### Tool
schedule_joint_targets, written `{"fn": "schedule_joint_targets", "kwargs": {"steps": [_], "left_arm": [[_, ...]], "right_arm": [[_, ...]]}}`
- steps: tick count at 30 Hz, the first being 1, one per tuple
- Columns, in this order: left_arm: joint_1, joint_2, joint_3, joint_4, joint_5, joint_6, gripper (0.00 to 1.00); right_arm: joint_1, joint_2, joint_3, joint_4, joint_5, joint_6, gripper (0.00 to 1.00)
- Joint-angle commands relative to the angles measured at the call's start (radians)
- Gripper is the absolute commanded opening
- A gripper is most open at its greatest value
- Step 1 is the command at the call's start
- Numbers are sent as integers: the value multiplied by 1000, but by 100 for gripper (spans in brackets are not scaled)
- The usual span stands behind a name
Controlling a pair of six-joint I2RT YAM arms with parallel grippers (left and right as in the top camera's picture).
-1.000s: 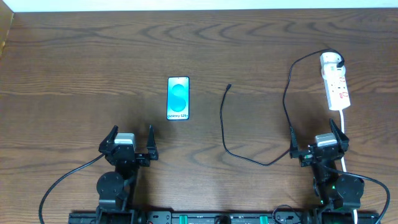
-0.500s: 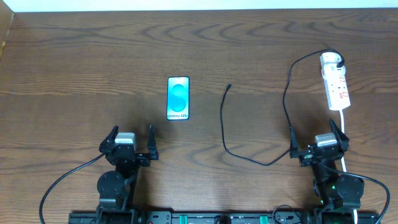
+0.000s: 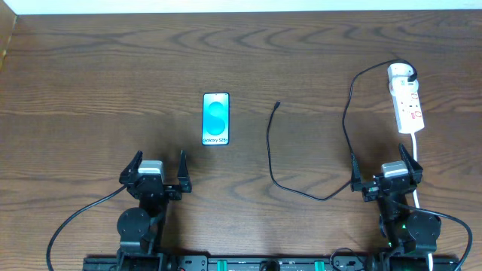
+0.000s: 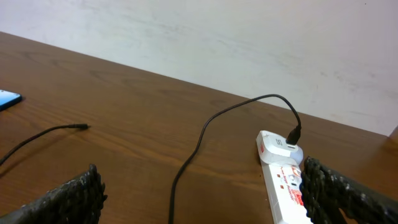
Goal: Plug charger to phone and switch on socket
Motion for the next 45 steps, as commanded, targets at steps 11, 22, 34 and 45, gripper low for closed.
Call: {"fn": "schedule_joint_targets", "kwargs": {"steps": [11,22,34,45], "left_arm": [[-4,214,239,8,34,-19,98],[-4,561,518,-35,74,-19,98],[-4,1004,1032,-403,113,-18,98],[-26,1358,1530,-811,204,-18,98]], "right_arm": [[8,-7,-3,-3,-3,13,99],[8,-7,-3,-3,-3,13,99],[8,-7,-3,-3,-3,13,99],[8,-7,-3,-3,-3,13,99]]}}
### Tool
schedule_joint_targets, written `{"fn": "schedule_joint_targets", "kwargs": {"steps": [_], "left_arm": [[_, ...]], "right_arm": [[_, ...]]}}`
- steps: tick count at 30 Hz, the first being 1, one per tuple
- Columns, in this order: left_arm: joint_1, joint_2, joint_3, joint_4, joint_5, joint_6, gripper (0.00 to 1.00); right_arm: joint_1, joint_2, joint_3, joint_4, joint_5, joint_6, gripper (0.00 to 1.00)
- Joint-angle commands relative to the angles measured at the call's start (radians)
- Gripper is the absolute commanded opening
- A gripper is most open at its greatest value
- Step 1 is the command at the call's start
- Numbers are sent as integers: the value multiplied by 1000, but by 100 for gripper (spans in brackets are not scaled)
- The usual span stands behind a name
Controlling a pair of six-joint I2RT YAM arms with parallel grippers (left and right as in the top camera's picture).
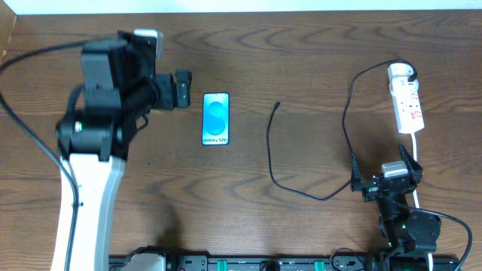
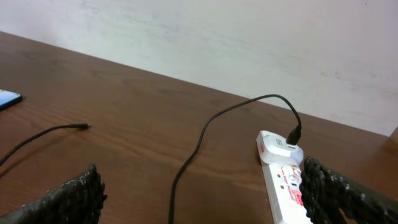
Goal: Plug charger to phone and switch on socket
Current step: 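Move the left gripper forward over the blue phone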
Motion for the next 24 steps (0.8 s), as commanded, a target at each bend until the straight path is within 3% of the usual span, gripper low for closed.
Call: {"fn": "schedule_joint_targets", "kwargs": {"steps": [1,7,20,24], "left_arm": [[-28,97,129,-85,19,-8,98],[-80,240,233,-235,-71,-8,98],[-85,388,232,-278,-13,-27,98],[-85,442,232,-274,-13,-171,98]], "right_arm": [[8,-6,-3,-3,-2,13,99],[8,-6,-3,-3,-2,13,99],[8,-6,-3,-3,-2,13,99],[8,-6,-3,-3,-2,13,99]]}}
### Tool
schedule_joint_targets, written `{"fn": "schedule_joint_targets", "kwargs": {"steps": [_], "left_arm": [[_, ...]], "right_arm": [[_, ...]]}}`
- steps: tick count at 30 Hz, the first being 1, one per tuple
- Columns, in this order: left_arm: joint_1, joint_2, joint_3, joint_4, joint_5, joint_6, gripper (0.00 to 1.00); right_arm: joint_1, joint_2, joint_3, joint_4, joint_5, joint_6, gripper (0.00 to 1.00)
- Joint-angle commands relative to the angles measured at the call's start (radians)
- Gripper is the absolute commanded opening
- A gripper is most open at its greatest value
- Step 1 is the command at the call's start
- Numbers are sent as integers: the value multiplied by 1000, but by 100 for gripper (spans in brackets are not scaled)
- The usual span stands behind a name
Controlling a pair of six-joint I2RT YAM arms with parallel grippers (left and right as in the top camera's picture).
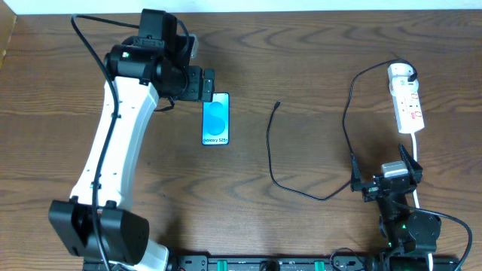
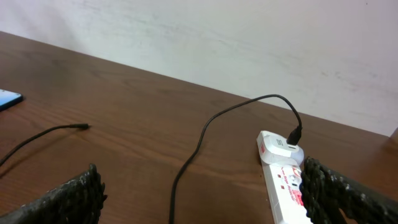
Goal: Plug charger to phone and switch on socket
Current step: 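Move the left gripper forward over the blue phone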
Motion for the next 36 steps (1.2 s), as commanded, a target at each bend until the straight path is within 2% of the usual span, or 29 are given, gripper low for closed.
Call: {"fn": "schedule_joint_targets", "kwargs": {"steps": [1,5,17,23,27,36], "left_arm": [[-1,66,16,5,10,-142,98],[-3,127,16,19,-14,-188,98],[-57,298,16,47,-137,-191,98],[-84,345,16,69,-157,-193,98],[-89,374,16,76,-216,-240,98],[-101,397,16,100,-215,-262,98]], "right_arm": [[8,-7,-3,-3,0,13,99],[8,-7,-3,-3,0,13,99],[8,-7,-3,-3,0,13,99],[8,-7,-3,-3,0,13,99],[8,-7,-3,-3,0,13,99],[8,-7,-3,-3,0,13,99]]}}
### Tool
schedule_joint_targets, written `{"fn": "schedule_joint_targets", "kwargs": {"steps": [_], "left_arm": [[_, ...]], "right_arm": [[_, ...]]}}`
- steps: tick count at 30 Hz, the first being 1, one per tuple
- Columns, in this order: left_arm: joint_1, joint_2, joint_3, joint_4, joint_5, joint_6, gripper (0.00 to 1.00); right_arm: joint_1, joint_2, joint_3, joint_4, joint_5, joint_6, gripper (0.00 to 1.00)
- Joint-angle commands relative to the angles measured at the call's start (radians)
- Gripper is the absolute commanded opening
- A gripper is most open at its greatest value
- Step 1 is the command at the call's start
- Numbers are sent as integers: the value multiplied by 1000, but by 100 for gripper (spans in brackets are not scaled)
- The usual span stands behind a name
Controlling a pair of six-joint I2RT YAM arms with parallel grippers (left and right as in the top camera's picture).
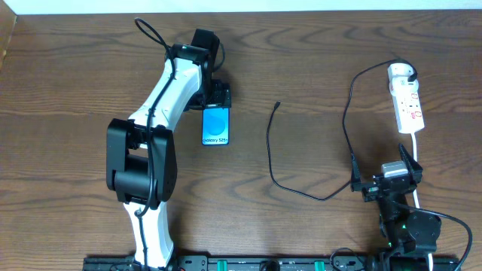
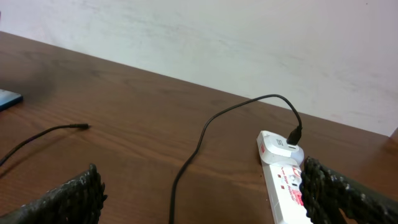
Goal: Plug charger to phone and switch on socket
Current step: 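Move the left gripper forward over the blue phone, then lower the left gripper onto the phone's top edge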
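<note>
The phone (image 1: pixel 215 126) lies flat at centre left with its blue screen up. My left gripper (image 1: pixel 217 98) hangs over the phone's far end, and its dark fingers look open to about the phone's width. The black charger cable (image 1: pixel 269 154) lies loose, with its free plug (image 1: pixel 278 105) to the right of the phone. Its other end runs to the adapter in the white socket strip (image 1: pixel 407 102) at far right. My right gripper (image 1: pixel 384 181) rests wide open at the front edge. In the right wrist view the strip (image 2: pixel 281 180) lies ahead by the right finger (image 2: pixel 336 193).
The brown wooden table (image 1: pixel 90 90) ends at a pale wall behind. The cable loops down to just left of my right gripper. The strip's white lead (image 1: pixel 416 162) runs toward the front edge beside the right arm. The long white left arm (image 1: pixel 162 90) reaches over the table's left half.
My left gripper has moved from the phone's far left corner to right over its far end. The arm's shadow now darkens the phone's corner in the right wrist view. The right arm has not moved.
Both grippers rested open at the front edge, with phone, cable and strip lying apart. The left arm was then stretched out, its gripper left of the phone, then at the phone's far left corner, and now over its far end. Phone, cable and right arm stayed put.
</note>
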Motion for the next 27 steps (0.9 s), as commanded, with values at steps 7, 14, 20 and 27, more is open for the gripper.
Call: {"fn": "schedule_joint_targets", "kwargs": {"steps": [7,14,20,27], "left_arm": [[-25,26,8,6,-24,-23,98],[-47,28,-49,55,-24,-38,98],[-49,29,-63,74,-24,-39,98],[-51,58,-64,82,-24,-42,98]], "right_arm": [[8,-7,-3,-3,0,13,99],[8,-7,-3,-3,0,13,99],[8,-7,-3,-3,0,13,99],[8,-7,-3,-3,0,13,99]]}}
